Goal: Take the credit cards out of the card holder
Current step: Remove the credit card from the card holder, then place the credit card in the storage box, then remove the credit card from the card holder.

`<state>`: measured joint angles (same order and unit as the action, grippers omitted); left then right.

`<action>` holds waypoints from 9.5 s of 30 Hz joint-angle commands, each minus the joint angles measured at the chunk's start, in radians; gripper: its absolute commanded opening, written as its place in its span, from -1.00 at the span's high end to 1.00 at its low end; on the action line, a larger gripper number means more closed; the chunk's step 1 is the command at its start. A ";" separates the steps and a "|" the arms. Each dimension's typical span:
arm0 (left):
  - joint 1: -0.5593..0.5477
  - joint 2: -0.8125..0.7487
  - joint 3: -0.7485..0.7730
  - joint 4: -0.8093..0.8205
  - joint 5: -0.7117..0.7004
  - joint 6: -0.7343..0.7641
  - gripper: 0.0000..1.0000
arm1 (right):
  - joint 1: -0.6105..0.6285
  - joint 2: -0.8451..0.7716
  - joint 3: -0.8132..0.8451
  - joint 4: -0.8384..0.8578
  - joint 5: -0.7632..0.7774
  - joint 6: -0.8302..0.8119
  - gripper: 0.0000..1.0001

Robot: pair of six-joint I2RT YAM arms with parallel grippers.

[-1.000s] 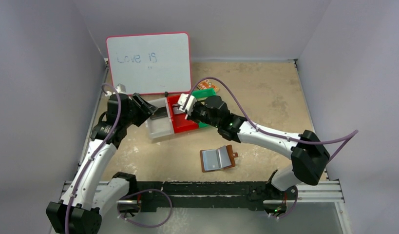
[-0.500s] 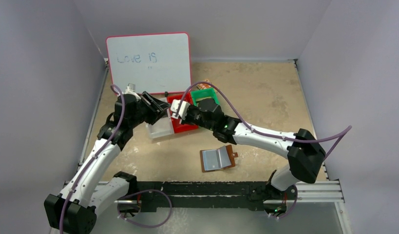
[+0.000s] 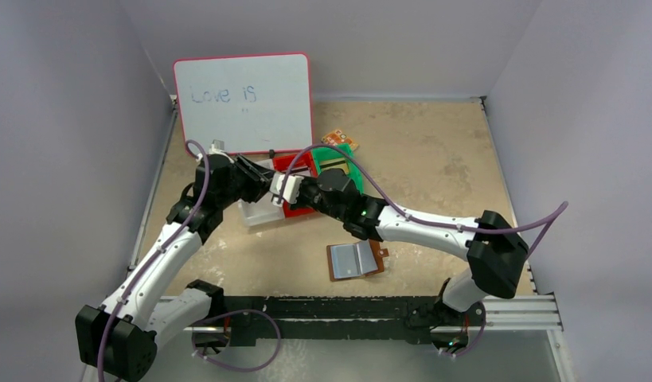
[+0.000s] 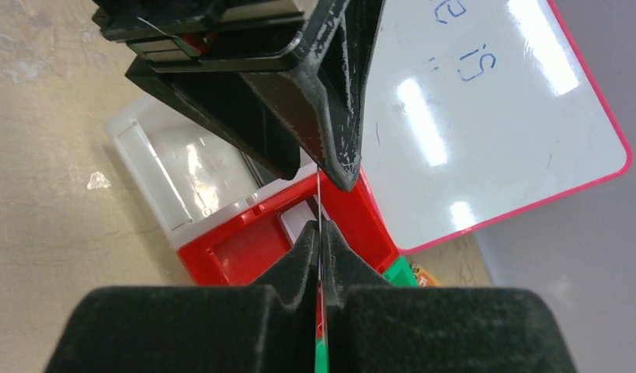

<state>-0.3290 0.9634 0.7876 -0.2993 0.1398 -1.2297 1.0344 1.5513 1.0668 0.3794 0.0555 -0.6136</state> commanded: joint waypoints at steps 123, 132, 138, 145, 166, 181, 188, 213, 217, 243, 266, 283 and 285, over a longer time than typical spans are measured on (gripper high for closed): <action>0.474 0.181 -0.035 -0.097 -0.247 0.110 -0.35 | 0.006 0.732 0.627 -0.016 0.170 -0.321 1.00; 0.475 0.084 -0.026 -0.186 -0.346 0.104 -0.36 | 0.006 0.791 0.696 -0.034 0.176 -0.326 1.00; 0.474 -0.014 -0.026 -0.242 -0.434 0.067 -0.37 | 0.006 0.819 0.733 -0.039 0.176 -0.330 1.00; 0.475 -0.069 -0.013 -0.289 -0.477 0.056 -0.37 | 0.006 0.835 0.754 -0.042 0.172 -0.331 0.95; 0.474 -0.104 0.000 -0.319 -0.508 0.054 -0.38 | 0.006 0.843 0.777 -0.082 0.121 -0.274 0.61; 0.474 -0.086 -0.005 -0.306 -0.477 0.056 -0.38 | 0.003 0.807 0.735 -0.105 0.073 -0.234 0.26; 0.475 -0.084 -0.014 -0.304 -0.457 0.055 -0.38 | -0.006 0.799 0.725 -0.112 0.078 -0.230 0.17; 0.474 -0.066 -0.006 -0.297 -0.381 0.054 -0.37 | -0.020 0.750 0.718 -0.113 0.038 -0.158 -0.05; 0.475 -0.069 0.002 -0.302 -0.379 0.056 -0.37 | -0.023 0.716 0.709 -0.097 0.020 -0.113 -0.07; 0.013 -0.091 0.055 -0.259 -0.209 0.287 -0.47 | -0.025 -0.478 -0.410 -0.405 0.112 1.498 -0.40; -0.419 0.028 -0.028 -0.217 -0.489 0.131 -0.47 | 0.003 -0.234 -0.345 -0.597 0.184 1.460 -0.28; -0.424 0.045 -0.043 -0.195 -0.476 0.113 -0.47 | 0.069 -0.068 -0.276 -0.723 0.342 1.558 0.10; -0.425 0.048 -0.042 -0.192 -0.474 0.114 -0.47 | 0.069 -0.074 -0.284 -0.710 0.336 1.559 0.23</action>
<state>-0.7486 1.0088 0.7532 -0.5381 -0.3225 -1.1004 1.1000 1.4792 0.7841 -0.2928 0.3504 0.9005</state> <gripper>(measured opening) 0.733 0.432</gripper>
